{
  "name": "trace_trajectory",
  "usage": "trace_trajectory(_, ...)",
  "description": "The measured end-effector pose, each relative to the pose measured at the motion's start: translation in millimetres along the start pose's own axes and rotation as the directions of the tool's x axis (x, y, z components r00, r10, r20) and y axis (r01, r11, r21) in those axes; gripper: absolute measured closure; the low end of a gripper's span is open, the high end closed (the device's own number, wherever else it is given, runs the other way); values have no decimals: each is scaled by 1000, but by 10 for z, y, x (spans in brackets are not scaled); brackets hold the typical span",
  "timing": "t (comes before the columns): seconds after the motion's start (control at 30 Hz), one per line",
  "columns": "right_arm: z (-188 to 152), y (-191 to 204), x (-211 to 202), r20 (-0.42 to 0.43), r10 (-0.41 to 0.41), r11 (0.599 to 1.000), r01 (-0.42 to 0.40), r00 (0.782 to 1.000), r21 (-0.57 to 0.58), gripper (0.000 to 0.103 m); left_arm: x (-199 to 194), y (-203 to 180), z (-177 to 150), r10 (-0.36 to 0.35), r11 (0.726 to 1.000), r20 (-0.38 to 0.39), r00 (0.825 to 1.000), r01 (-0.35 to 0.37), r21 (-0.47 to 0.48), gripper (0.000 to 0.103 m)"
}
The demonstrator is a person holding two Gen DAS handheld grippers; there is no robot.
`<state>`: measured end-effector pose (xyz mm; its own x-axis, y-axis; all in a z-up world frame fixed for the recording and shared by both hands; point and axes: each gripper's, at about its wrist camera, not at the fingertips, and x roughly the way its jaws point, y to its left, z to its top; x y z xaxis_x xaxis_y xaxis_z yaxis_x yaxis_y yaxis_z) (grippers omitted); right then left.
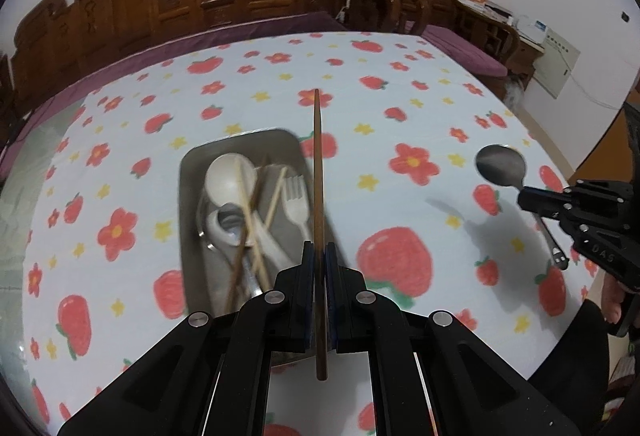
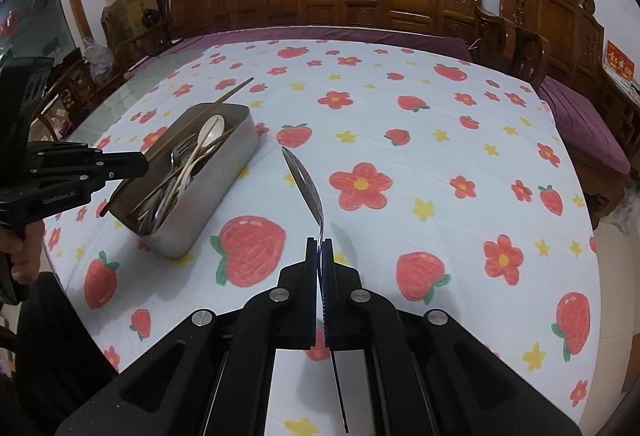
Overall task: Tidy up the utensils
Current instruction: 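Carry the dark chopstick into the grey tray and open the left gripper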
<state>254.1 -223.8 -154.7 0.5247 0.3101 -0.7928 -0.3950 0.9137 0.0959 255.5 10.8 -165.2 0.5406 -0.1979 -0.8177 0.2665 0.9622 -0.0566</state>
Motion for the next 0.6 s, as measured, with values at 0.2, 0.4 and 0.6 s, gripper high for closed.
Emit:
trace_trajectory(0.2,4,55,75,-11,5,1000,-5,1000,-6,100,106,196,-108,18,1000,-37,999,-19,-13,99)
trace_trajectory(0.4,3,99,115,-19,10,1000,-10,1000,-12,100,251,310,-174,28,999,-82,996,-30,-23,99)
trace_trajectory(0.6,7,99,124,-24,7,1000,-7,1000,-12,100,368,353,-159,28,999,-94,995,-30,-28,99)
